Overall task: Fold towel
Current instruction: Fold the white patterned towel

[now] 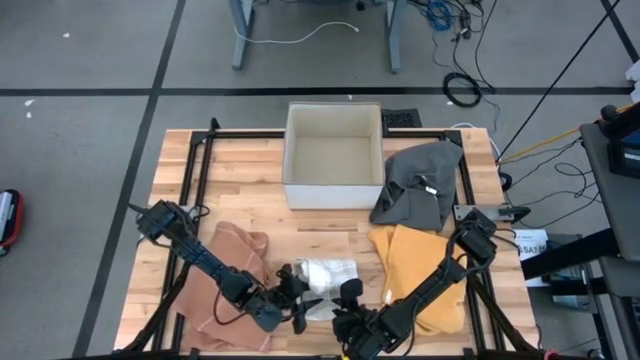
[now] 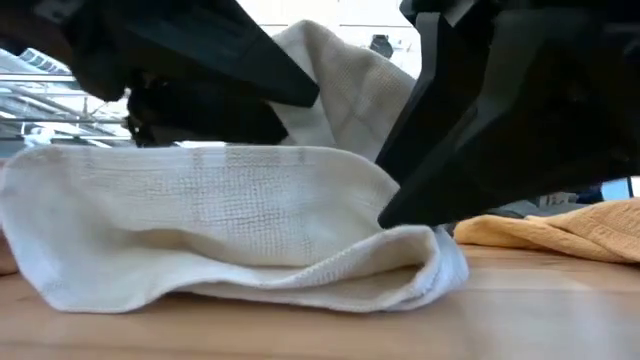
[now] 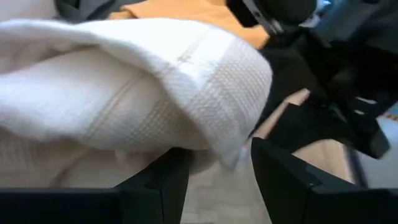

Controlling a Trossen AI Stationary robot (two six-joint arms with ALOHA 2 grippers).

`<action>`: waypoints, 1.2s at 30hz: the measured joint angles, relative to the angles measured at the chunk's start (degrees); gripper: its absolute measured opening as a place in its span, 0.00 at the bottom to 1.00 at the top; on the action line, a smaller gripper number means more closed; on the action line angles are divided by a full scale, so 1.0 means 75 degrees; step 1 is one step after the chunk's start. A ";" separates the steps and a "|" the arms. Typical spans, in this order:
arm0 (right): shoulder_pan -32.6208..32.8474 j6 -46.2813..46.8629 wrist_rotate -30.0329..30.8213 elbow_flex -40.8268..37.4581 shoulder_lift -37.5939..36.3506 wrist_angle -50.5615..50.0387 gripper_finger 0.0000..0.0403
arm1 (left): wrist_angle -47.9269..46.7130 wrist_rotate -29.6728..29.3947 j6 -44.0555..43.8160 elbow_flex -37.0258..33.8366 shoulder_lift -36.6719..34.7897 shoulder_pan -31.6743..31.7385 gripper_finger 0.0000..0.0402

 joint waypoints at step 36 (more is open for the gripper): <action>0.0006 0.0231 -0.1334 -0.0609 -0.0026 0.0369 0.01 | -0.5900 0.1229 0.4527 0.0930 -0.1990 0.0262 0.01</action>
